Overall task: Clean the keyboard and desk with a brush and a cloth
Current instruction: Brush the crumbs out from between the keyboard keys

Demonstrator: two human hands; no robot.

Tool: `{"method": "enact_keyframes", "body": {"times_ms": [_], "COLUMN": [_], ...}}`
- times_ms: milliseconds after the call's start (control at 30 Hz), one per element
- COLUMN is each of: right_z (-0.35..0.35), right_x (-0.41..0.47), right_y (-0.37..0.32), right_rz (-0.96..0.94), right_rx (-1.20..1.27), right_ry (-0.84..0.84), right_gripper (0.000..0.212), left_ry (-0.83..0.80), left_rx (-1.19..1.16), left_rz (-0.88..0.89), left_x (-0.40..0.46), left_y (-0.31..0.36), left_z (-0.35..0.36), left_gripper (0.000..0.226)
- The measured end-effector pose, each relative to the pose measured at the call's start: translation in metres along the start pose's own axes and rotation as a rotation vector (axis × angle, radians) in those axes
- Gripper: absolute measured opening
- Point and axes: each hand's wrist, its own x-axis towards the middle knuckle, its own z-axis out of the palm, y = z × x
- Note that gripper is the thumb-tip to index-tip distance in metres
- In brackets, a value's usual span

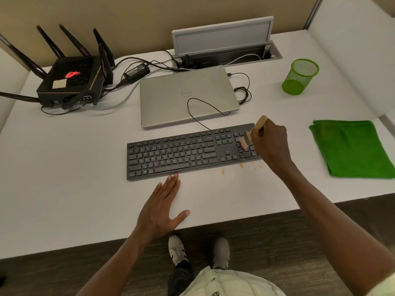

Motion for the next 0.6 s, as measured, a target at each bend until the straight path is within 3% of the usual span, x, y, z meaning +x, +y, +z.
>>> {"method": "enact_keyframes", "body": {"times_ms": [100,300,433,600], "right_z": [0.0,-0.004,-0.014,-0.023], "right_x": [-0.002,-0.002,0.0,0.011], "right_y": [0.007,-0.004,0.005,0.017], "right_rz": [-0.066,-0.354,-0.411,-0.439], "right_rx": [-0.117,-0.158,-0.206,-0.219], "right_ry": [-0.048,-0.227,-0.286,-0.208], "right_gripper": [0.013,0.012,0.017,0.02], "left_ry": [-0.002,-0.01,-0.002,-0.007], "left_rx": [0.001,0.002,0.0,0.002], "left_rz": [-0.002,-0.002,0.0,0.0], "left_x": [0.001,0.0,0.001,0.0], "left_y": [0.0,-0.001,0.0,0.0], "left_z": [0.0,0.0,-0.001,0.0], "left_gripper": [0.094,0.094,0.093,0.093]}}
